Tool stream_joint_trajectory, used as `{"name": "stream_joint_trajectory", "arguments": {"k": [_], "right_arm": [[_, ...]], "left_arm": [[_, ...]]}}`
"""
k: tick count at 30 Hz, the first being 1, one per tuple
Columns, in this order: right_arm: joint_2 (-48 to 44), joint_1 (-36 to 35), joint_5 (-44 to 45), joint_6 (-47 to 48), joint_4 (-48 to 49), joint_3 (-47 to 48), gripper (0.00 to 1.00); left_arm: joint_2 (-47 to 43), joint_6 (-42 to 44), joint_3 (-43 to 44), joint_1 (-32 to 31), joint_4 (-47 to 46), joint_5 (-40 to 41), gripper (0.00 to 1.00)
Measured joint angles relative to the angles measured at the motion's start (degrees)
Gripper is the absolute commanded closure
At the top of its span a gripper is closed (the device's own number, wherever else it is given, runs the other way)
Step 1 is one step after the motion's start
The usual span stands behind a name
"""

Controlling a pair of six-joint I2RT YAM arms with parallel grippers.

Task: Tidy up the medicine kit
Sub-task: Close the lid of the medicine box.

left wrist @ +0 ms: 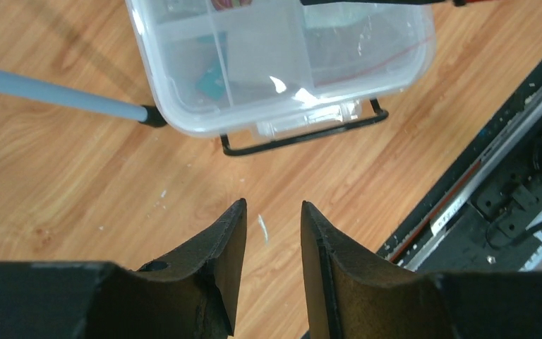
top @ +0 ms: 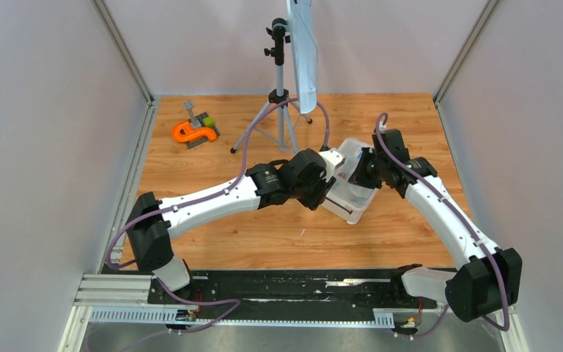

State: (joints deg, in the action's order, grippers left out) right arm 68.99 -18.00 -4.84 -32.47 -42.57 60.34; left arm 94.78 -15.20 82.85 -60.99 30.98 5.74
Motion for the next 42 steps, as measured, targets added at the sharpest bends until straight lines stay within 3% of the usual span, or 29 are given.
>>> {"name": "stream_joint_trajectory", "arguments": {"k": [11,23,42], "right_arm": [[5.1,-2.8,0.5,1.9,-1.9,3.6,1.00],[7.7,-2.8,-0.2,2.5,0.7,2.3,1.00],[7.7,-2.7,-0.7,2.4,6.2,-0.1,1.00]], "left_arm": [[-3.3,-3.0,-9.0,-2.0,-3.4,-7.4,0.65],[2.3,-4.3,-9.9,-2.2,-13.9,-5.2,0.88],[9.0,-3.8,-5.2,-2.7,-15.4,1.5,0.91]]}}
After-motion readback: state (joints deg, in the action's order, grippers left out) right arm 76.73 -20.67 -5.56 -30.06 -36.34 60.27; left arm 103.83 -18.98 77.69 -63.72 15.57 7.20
